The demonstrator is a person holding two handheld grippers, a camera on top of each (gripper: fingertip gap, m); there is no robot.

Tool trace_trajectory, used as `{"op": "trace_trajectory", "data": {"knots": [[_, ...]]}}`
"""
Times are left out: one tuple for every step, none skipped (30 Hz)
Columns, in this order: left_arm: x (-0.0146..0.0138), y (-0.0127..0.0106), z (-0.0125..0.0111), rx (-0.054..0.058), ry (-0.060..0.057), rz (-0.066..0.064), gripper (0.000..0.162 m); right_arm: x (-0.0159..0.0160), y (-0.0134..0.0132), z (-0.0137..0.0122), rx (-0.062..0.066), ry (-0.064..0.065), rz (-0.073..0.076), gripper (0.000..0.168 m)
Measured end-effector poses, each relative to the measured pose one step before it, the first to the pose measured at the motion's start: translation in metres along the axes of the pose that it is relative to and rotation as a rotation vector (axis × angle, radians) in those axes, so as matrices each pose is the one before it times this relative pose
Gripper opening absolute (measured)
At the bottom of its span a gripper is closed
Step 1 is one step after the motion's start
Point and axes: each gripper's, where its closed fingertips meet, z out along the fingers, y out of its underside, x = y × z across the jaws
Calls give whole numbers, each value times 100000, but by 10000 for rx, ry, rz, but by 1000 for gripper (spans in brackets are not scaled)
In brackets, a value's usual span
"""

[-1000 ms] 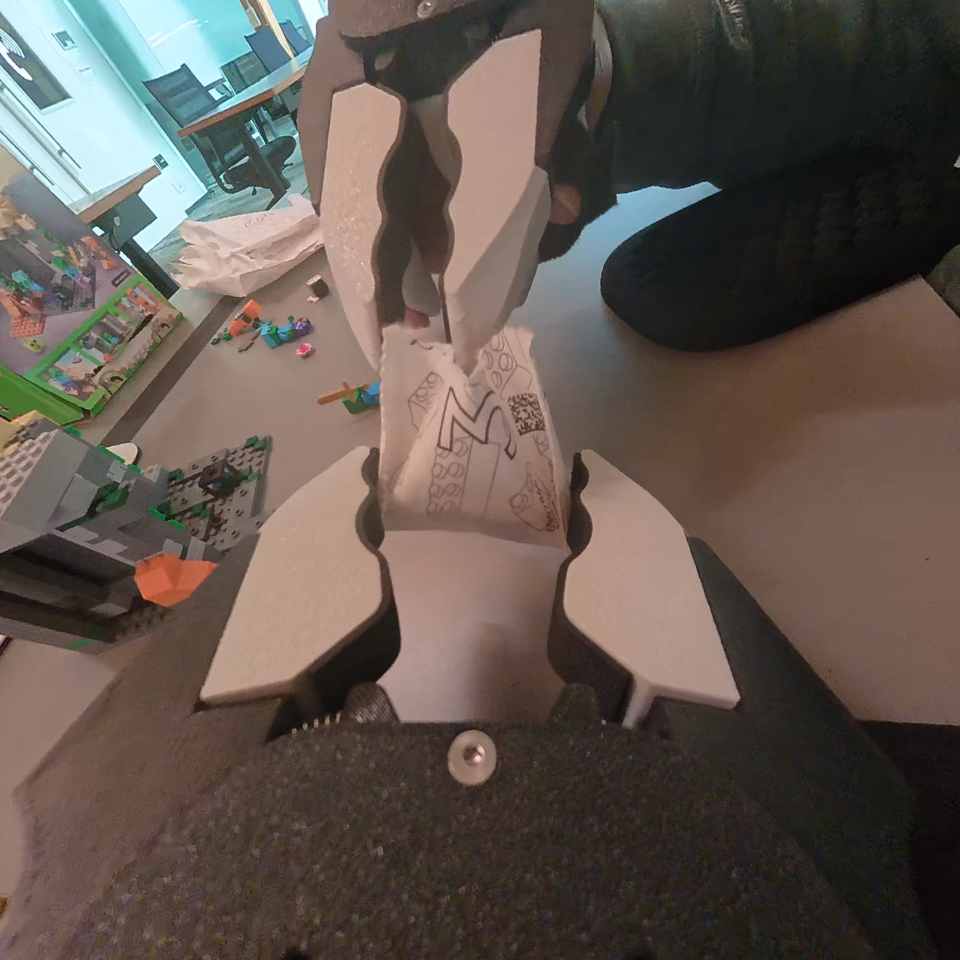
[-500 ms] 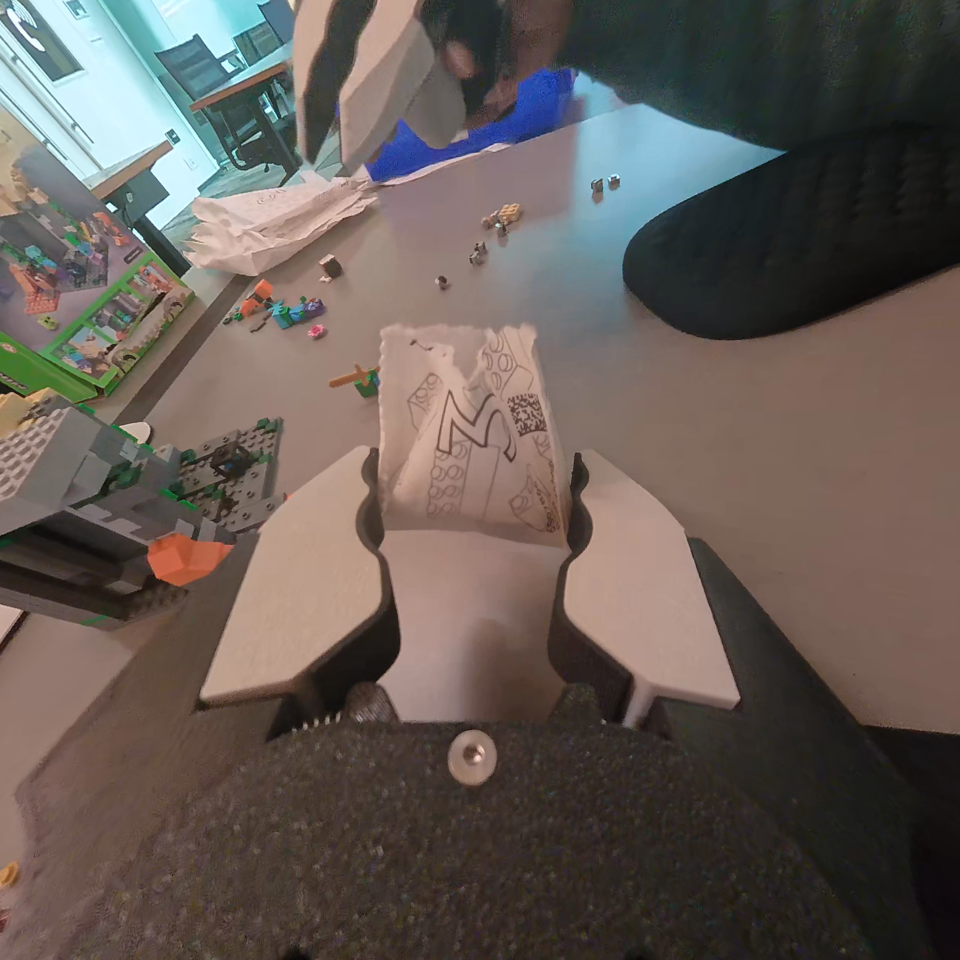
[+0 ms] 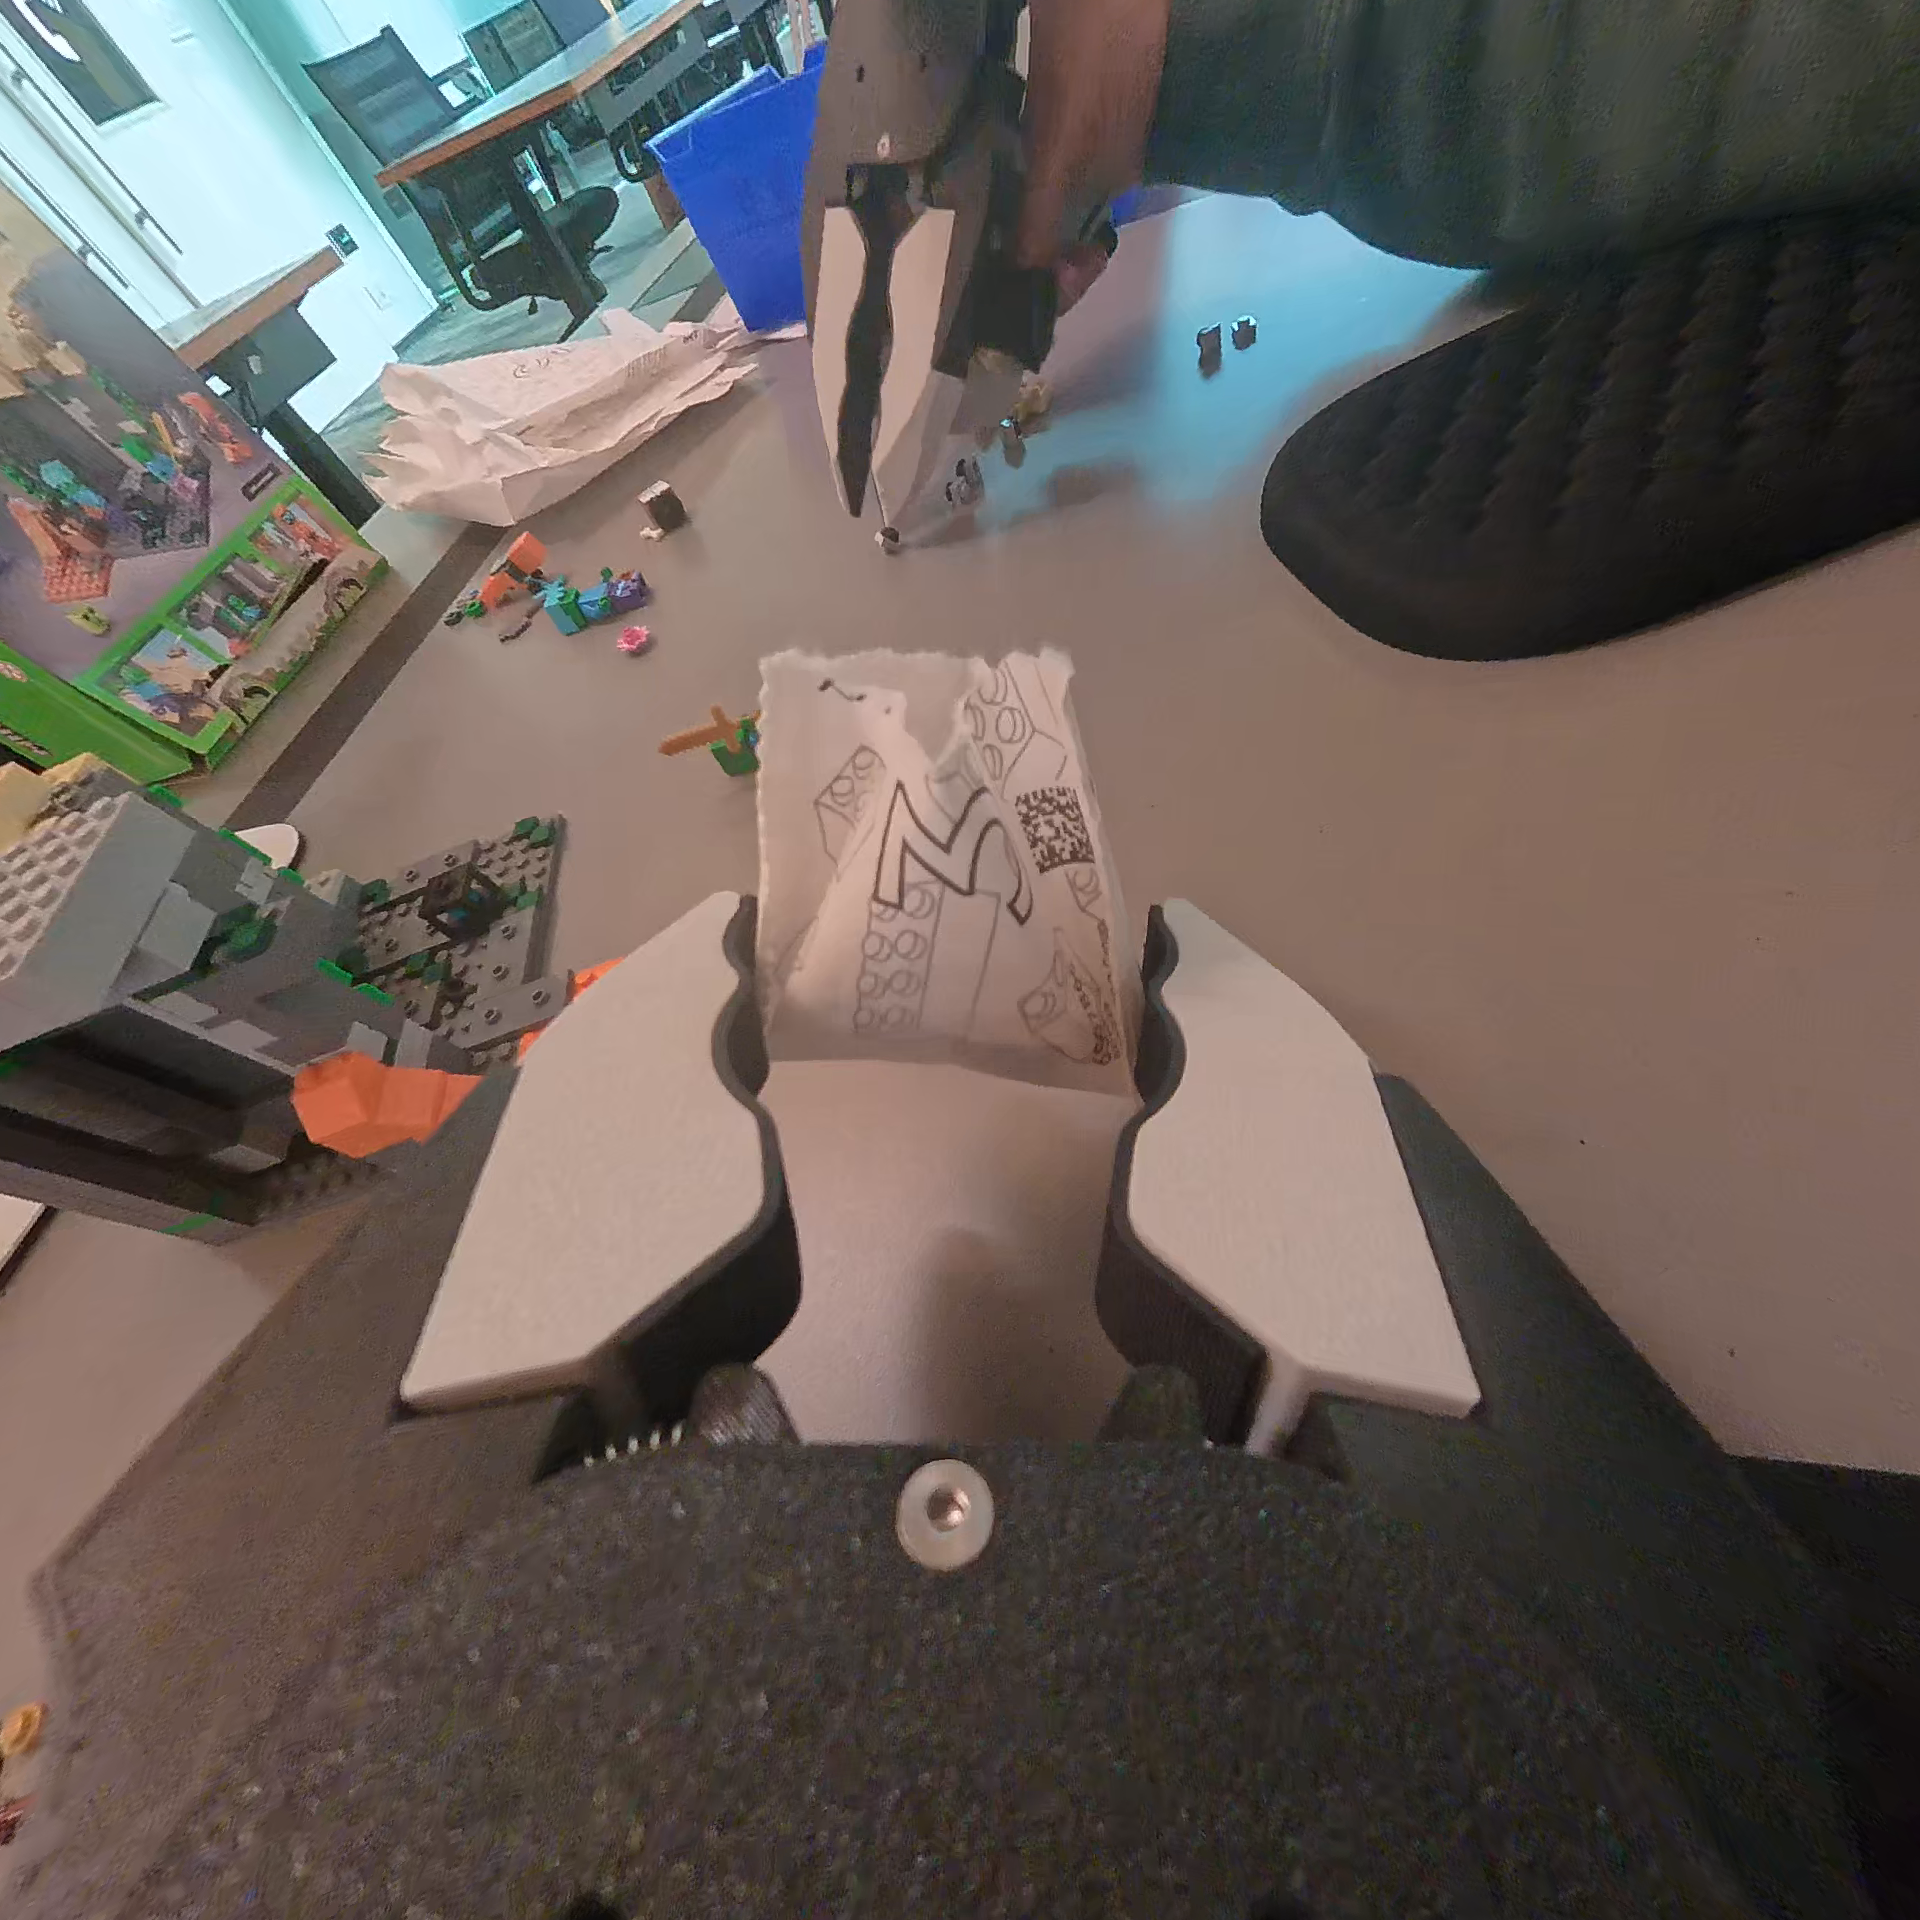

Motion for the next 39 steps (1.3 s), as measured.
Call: {"op": "trace_trajectory", "data": {"knots": [[14,11,-10,-10,5,3,69,-158,80,156,-76,-54,-37,18],[-2,26,18,-21,3,5,69,-131,97,118,-76,-45,-35,17],[4,37,6,-23,-6,9,69,-91,65,87,-55,-28,-11,18],[-2,13,14,-10,-2,7,69,-20,53,83,-40,-2,3,17],[9,1,2,-6,0,3,69,31,69,73,-45,22,3,15],[1,3,5,-6,0,1,69,20,85,73,-45,15,2,10],[4,12,9,-6,2,4,69,-12,18,37,1,-13,0,9],[2,17,6,-10,0,4,69,-65,-41,-5,30,-30,-17,8],[1,14,14,-11,-2,4,70,-65,-51,-50,33,-23,-47,8],[1,6,3,-8,1,2,70,-81,-117,-62,70,-19,-56,7],[5,14,7,-7,1,2,70,-125,-171,-95,106,-55,-44,7],[6,12,15,-9,1,2,70,-178,-210,-100,131,-83,-44,7],[4,21,10,-16,1,5,70,-190,-244,-109,154,-86,-70,7],[13,26,18,-18,-1,8,70,-233,-316,-112,198,-85,-113,7],[11,24,19,-17,0,12,70,-283,-428,-117,260,-96,-149,7],[27,41,25,-27,9,13,70,-364,-487,-119,276,-140,-155,7],[30,53,40,-36,9,18,70,-432,-477,-95,258,-181,-142,7],[22,57,36,-46,-6,30,70,-442,-457,-69,228,-192,-129,7],[6,102,52,-73,-27,46,70,-423,-391,-26,193,-183,-113,7],[41,115,66,-81,-14,61,70,-417,-369,25,173,-182,-104,7],[9,117,72,-80,-28,54,71,-457,-374,69,163,-191,-109,7],[-47,170,78,-116,-53,44,71,-487,-380,101,153,-187,-125,7],[-88,275,92,-175,-66,41,71,-504,-399,153,139,-183,-141,7],[-147,409,133,-266,-94,54,72,-542,-422,209,130,-193,-148,7],[-169,571,147,-349,-126,120,72,-532,-449,245,133,-184,-153,7],[-139,628,164,-381,-116,165,72,-503,-442,300,124,-165,-153,7],[-139,163,27,-125,-58,-16,71,-470,-376,326,84,-148,-141,7],[-88,201,-31,-142,23,-52,71,-413,-328,347,55,-127,-134,7],[-88,257,-53,-173,54,-81,72,-399,-318,366,57,-118,-128,7],[-124,278,-54,-191,64,-83,72,-428,-301,372,64,-140,-112,7],[-166,287,-68,-178,26,-53,74,-451,-295,405,61,-161,-102,7],[-113,209,-71,-96,52,-31,75,-442,-248,405,38,-154,-104,7],[4,188,-82,-72,124,-76,75,-417,-200,408,7,-140,-105,7],[-10,190,-49,-71,133,-142,77,-363,-158,382,-5,-122,-101,7],[15,219,-74,-85,158,-152,79,-310,-136,360,4,-97,-83,7],[-70,182,-101,-58,95,-125,79,-293,-86,308,5,-103,-55,7],[-140,102,-154,5,46,-88,80,-257,-42,260,-5,-97,-36,7],[-125,38,-216,40,56,-73,80,-180,-58,211,15,-51,-32,7],[-80,-21,-281,61,92,-79,81,-167,-73,165,45,-48,-31,7]]}}
